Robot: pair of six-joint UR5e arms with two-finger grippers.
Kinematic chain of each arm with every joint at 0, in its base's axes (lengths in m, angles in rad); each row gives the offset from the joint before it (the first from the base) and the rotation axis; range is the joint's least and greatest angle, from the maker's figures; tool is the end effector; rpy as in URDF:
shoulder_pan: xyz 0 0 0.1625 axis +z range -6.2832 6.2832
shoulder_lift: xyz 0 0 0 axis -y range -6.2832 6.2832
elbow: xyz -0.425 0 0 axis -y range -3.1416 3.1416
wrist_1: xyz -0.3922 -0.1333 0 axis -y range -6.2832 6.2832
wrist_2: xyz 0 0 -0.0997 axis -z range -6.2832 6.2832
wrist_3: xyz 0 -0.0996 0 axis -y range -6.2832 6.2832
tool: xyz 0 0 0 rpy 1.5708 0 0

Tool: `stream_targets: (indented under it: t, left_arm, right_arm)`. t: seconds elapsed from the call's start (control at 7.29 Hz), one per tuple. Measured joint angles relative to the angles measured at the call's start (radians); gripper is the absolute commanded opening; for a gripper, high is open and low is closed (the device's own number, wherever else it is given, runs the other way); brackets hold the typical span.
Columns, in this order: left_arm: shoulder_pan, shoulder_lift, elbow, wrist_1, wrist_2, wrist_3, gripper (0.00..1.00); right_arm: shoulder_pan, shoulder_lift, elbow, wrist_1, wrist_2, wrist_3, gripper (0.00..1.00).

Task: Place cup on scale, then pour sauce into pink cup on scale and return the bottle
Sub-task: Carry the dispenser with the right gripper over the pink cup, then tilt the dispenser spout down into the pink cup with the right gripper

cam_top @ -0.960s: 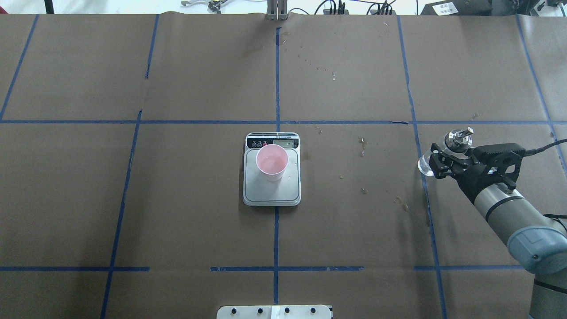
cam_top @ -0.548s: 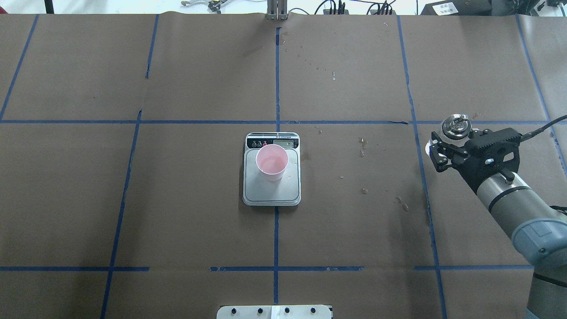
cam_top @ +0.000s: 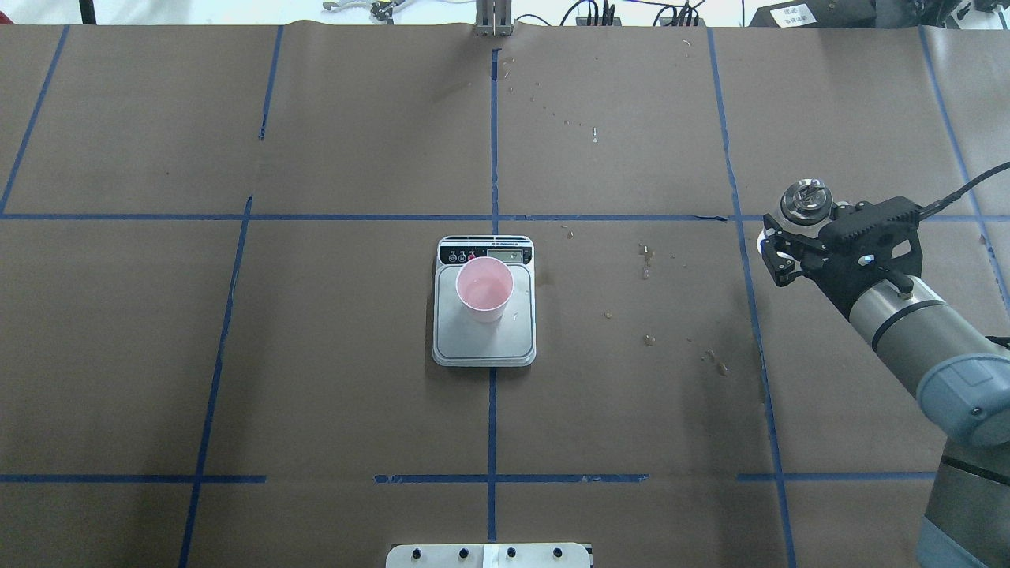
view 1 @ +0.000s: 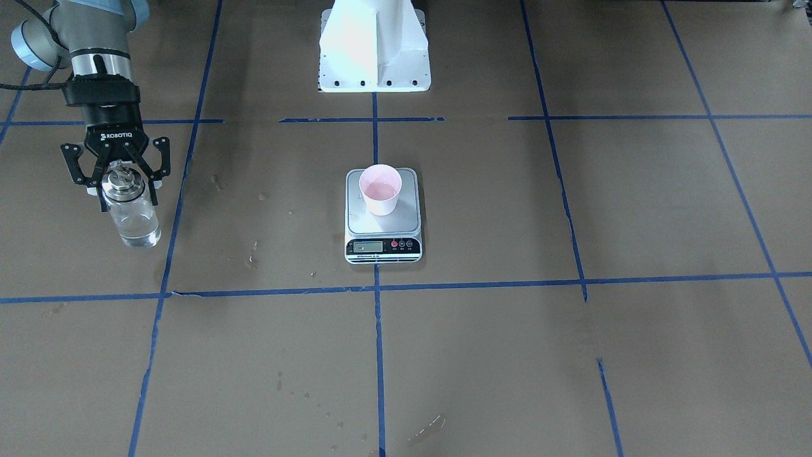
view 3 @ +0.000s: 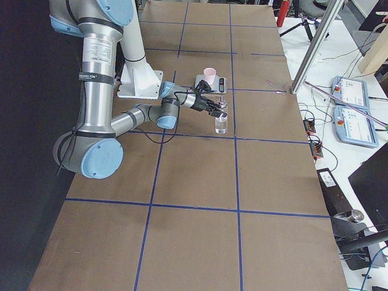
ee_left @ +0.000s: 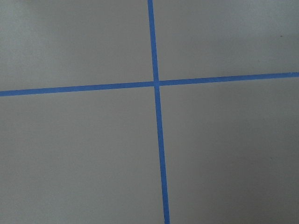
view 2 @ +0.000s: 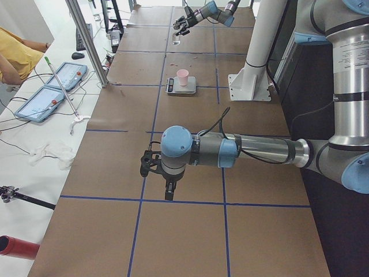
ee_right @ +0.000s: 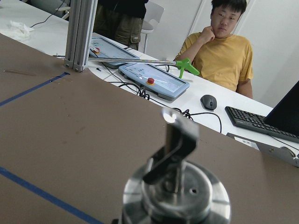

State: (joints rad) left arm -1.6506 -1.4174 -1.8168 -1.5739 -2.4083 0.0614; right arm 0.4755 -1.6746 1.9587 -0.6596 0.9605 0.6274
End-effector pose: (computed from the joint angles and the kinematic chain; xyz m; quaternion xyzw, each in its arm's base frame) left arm -0.0935 -0.4251 0.6031 0.0722 0.4021 0.0111 0.9127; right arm -0.3084 -0.3729 0.4125 0.5381 -0.2454 -0.0183 0.8062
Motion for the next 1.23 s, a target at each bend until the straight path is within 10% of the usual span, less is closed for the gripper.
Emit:
stream_targets:
  t: [0.27, 0.82, 1.23]
  left_arm:
    - [0.000, 0.000, -0.001, 0.000, -0.001, -0.002, 1.00]
    - [0.001, -0.003, -0.001, 0.000, -0.003, -0.007, 1.00]
    - [0.000, -0.003, -0.001, 0.001, -0.003, -0.008, 1.00]
  right_arm:
    - [-0.024, 0.104, -0.001, -0.189, -0.094, -0.125, 0.00]
    - [-0.236, 0.560, -0.079, -0.958, -0.431, -0.199, 0.00]
    - [-0.284, 0.669, -0.204, -1.100, -0.595, -0.358, 0.00]
